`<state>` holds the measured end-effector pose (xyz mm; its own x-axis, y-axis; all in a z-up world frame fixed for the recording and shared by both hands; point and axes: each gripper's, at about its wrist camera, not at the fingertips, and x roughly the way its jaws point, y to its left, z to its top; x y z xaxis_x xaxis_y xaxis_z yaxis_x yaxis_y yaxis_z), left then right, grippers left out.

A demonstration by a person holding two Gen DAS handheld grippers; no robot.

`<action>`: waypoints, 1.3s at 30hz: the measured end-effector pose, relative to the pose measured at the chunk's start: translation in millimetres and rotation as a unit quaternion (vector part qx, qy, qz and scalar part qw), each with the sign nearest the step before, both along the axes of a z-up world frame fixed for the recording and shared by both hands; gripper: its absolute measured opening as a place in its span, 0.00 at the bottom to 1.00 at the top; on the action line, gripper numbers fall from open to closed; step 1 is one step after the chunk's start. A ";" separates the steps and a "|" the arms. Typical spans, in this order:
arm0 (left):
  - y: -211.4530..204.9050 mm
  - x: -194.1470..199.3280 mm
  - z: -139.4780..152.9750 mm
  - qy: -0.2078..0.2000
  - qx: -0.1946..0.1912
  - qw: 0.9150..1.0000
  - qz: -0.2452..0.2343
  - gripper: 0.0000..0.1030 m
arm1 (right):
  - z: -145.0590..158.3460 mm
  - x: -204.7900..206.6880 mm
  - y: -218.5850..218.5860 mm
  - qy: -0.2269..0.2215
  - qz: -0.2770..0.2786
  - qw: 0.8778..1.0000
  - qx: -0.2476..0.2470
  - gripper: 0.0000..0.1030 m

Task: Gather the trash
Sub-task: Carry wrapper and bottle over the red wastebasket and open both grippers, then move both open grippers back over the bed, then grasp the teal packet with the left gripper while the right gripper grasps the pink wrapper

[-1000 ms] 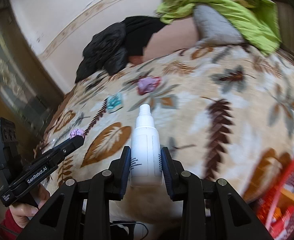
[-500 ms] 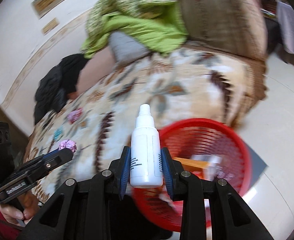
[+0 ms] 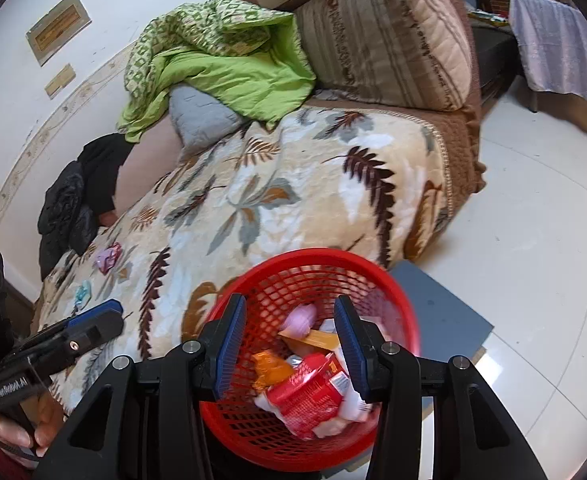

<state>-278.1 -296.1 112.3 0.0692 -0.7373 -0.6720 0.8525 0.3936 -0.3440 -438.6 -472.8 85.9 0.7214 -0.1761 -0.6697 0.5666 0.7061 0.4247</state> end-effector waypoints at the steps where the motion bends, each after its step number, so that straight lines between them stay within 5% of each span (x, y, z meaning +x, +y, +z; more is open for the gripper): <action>1: 6.3 5.3 0.7 0.000 -0.001 1.000 0.010 0.51 | 0.3 2.6 2.6 -0.002 0.004 1.000 0.001 0.48; 13: 124.7 94.6 -2.4 -0.007 0.005 0.985 0.175 0.55 | 17.3 115.0 83.6 -0.006 0.152 0.988 -0.018 0.50; 17: 171.0 135.1 -4.9 0.007 0.005 0.969 0.245 0.62 | 20.0 154.3 112.2 -0.001 0.194 0.981 -0.021 0.51; 22: 222.1 202.2 -12.4 0.002 0.038 0.935 0.351 0.75 | 24.6 193.9 146.1 -0.010 0.235 0.972 -0.012 0.53; 28: 243.0 289.6 -39.4 0.044 0.078 0.901 0.424 0.75 | 26.6 231.6 163.6 -0.009 0.262 0.965 -0.021 0.59; 35: 224.4 358.3 -83.4 0.064 0.130 0.879 0.454 0.75 | 19.5 279.1 157.2 0.000 0.264 0.965 0.003 0.65; 39: 220.6 371.5 -95.7 0.041 0.132 0.882 0.450 0.71 | 14.3 314.4 153.8 0.005 0.265 0.964 0.018 0.67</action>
